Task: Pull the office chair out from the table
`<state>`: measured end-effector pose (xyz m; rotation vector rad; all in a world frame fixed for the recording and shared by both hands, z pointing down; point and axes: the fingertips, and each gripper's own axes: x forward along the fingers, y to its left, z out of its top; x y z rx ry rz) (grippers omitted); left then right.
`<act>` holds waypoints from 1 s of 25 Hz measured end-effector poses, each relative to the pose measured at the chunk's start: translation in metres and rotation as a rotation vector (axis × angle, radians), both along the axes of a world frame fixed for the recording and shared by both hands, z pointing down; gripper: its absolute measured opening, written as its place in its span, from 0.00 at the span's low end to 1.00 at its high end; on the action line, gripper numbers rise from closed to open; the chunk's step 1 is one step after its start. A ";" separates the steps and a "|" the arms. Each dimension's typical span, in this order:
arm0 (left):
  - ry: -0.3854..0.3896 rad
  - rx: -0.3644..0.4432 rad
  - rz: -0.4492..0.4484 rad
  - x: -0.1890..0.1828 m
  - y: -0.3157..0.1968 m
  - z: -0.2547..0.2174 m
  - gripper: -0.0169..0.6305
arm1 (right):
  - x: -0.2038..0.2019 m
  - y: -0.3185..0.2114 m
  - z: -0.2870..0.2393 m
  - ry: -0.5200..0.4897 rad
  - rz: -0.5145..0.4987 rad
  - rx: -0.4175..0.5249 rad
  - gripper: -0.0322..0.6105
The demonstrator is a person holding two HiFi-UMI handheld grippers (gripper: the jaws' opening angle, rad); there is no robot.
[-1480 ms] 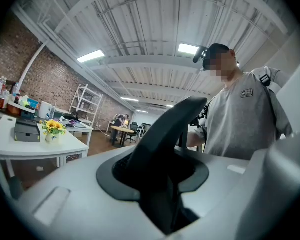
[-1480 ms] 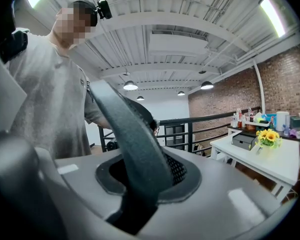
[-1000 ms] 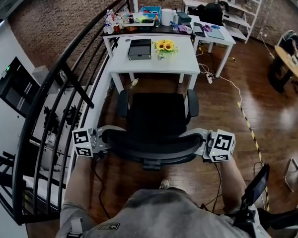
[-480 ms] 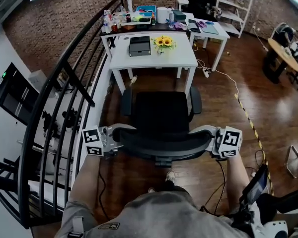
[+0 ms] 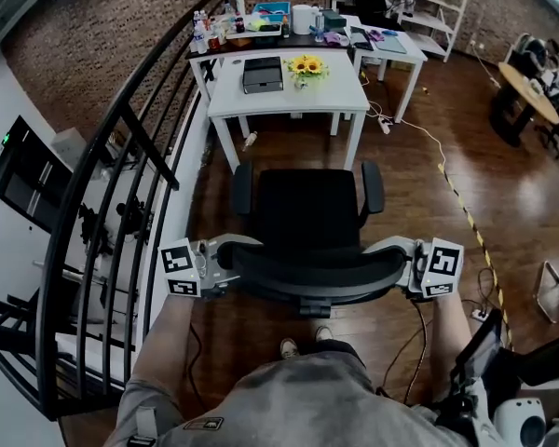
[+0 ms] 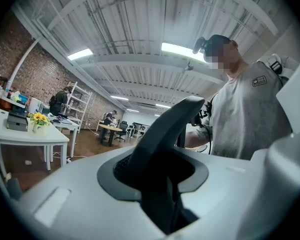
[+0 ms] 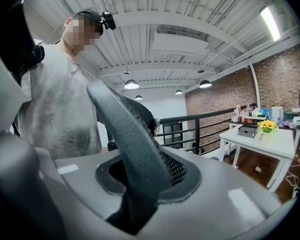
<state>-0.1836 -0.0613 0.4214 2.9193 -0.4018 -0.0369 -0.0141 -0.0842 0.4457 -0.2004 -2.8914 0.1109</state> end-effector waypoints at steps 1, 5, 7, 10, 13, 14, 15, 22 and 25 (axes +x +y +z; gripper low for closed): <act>0.001 -0.002 0.001 0.002 0.005 0.000 0.23 | 0.002 0.005 0.000 -0.002 -0.002 -0.002 0.22; 0.006 -0.004 0.000 0.009 0.029 -0.002 0.23 | 0.009 0.027 -0.002 -0.004 -0.014 -0.002 0.22; 0.006 0.002 0.005 0.014 0.037 -0.004 0.22 | 0.014 0.034 -0.005 -0.006 -0.016 0.002 0.22; 0.010 0.004 0.020 0.023 0.050 -0.002 0.22 | 0.022 0.047 -0.003 -0.009 -0.018 0.001 0.22; 0.014 0.007 0.023 0.027 0.058 -0.002 0.21 | 0.026 0.053 -0.003 -0.005 -0.018 0.004 0.22; 0.015 0.007 0.023 0.028 0.059 -0.002 0.21 | 0.027 0.055 -0.003 -0.004 -0.020 0.004 0.22; 0.015 0.007 0.022 0.028 0.061 -0.002 0.21 | 0.027 0.057 -0.003 -0.003 -0.020 0.004 0.22; 0.008 0.010 0.025 0.027 0.062 0.001 0.21 | 0.027 0.058 0.000 -0.002 -0.010 0.010 0.22; 0.008 0.011 0.031 0.028 0.062 0.002 0.21 | 0.027 0.060 0.001 -0.002 -0.004 0.009 0.22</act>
